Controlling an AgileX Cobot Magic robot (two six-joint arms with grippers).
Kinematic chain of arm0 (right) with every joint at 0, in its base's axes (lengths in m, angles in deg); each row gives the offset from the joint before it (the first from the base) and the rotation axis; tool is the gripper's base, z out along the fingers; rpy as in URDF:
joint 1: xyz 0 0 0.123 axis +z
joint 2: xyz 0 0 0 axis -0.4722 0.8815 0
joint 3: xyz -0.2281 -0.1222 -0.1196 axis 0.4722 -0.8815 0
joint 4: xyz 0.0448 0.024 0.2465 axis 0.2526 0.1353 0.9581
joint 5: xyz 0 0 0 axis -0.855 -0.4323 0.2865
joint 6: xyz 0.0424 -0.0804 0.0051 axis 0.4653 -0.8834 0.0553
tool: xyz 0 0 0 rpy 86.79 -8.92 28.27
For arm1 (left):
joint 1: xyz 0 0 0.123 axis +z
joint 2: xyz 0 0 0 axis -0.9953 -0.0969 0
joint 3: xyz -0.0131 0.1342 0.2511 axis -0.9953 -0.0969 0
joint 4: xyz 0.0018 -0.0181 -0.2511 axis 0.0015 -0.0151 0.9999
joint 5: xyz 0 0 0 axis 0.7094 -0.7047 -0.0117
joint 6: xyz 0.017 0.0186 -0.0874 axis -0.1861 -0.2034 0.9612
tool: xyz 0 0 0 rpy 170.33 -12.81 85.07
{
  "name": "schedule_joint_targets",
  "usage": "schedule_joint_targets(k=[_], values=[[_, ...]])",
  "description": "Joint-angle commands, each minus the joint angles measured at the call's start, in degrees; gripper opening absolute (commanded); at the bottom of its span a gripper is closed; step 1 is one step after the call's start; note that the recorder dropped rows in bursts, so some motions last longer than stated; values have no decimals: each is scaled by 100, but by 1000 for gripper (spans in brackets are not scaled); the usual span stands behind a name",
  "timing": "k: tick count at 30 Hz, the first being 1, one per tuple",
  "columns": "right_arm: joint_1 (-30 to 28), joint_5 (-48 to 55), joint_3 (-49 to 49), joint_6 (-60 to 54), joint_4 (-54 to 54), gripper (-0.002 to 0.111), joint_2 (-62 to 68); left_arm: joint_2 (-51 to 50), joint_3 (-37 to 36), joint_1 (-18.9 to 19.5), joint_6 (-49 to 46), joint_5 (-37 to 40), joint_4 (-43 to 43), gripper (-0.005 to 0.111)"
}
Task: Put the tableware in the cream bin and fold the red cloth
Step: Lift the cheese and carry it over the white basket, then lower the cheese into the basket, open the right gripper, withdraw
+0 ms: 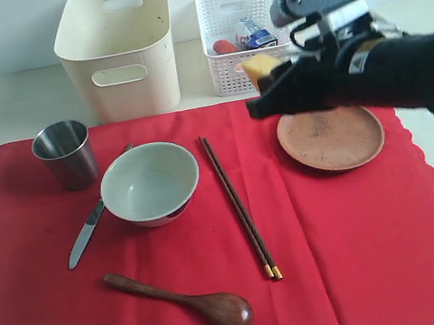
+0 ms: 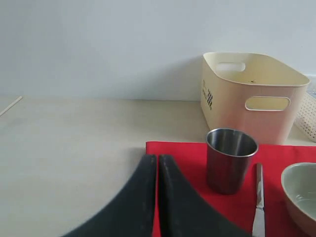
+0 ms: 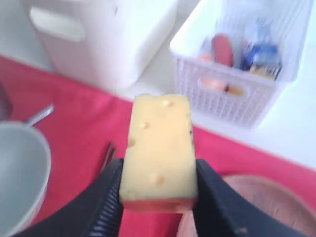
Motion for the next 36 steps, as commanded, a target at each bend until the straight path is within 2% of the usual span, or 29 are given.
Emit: schedule_joint_targets(k=[1,7,11,16,21,24,29,36], values=[[-468,-153,868,-112,-34,0,402,38,3,16,6,-2,36,4],[-795,-143,2074,-112,-79,0,1411,38,3,16,6,-2,36,4],[-823,-165,2867,-163,-79,0,2276,38,3,16,6,-2,36,4],[-823,-165,3741,-751,-67,0,3182,38,3,16,6,-2,36,4],[-823,-165,4273,-751,-58,2,3763,38,3,16,6,-2,36,4],[-823,-196,4422,-751,-22,13,3930,38,3,16,6,-2,36,4],[-823,-304,4460,-751,-22,41,4053,38,3,16,6,-2,36,4],[-823,-399,4460,-740,-22,62,4084,38,3,16,6,-2,36,4]])
